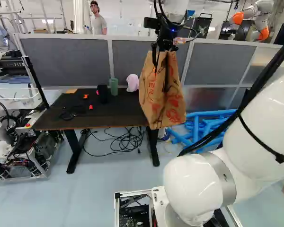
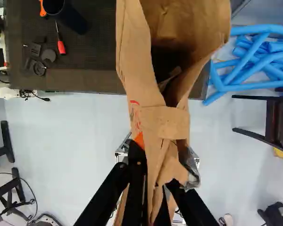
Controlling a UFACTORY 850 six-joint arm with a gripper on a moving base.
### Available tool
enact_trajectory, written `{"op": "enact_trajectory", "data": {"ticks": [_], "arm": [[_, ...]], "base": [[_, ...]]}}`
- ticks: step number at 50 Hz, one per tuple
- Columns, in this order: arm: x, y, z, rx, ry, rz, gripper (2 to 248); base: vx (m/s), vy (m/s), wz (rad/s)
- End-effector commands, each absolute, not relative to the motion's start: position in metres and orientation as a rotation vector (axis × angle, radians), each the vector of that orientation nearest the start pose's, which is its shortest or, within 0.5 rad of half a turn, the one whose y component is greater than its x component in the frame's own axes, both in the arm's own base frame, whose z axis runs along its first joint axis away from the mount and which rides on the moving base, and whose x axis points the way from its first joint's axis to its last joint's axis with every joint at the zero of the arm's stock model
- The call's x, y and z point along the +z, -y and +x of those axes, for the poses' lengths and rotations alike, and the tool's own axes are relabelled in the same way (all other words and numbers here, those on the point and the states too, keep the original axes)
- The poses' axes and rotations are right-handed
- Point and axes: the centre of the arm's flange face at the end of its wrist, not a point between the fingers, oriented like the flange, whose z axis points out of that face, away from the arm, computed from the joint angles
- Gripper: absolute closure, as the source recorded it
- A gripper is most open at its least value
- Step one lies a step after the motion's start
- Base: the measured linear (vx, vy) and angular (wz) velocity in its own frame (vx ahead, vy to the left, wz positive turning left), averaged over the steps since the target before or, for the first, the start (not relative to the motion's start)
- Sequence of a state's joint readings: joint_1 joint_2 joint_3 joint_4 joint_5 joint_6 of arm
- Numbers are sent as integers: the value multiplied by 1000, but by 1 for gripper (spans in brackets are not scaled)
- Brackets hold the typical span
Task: Pick up the bag on the ground and place it on the table
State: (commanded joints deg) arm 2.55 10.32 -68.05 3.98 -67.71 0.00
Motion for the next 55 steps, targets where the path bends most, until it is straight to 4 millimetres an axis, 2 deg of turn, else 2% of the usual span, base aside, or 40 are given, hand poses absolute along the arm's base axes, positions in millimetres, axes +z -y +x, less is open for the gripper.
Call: {"op": "enact_trajectory", "data": {"ticks": [30, 55], "arm": [[721, -23, 397, -281, 36, -3058, 229], [721, -23, 416, -273, 33, -3059, 229]], "base": [[186, 5, 1], [11, 1, 0]]}}
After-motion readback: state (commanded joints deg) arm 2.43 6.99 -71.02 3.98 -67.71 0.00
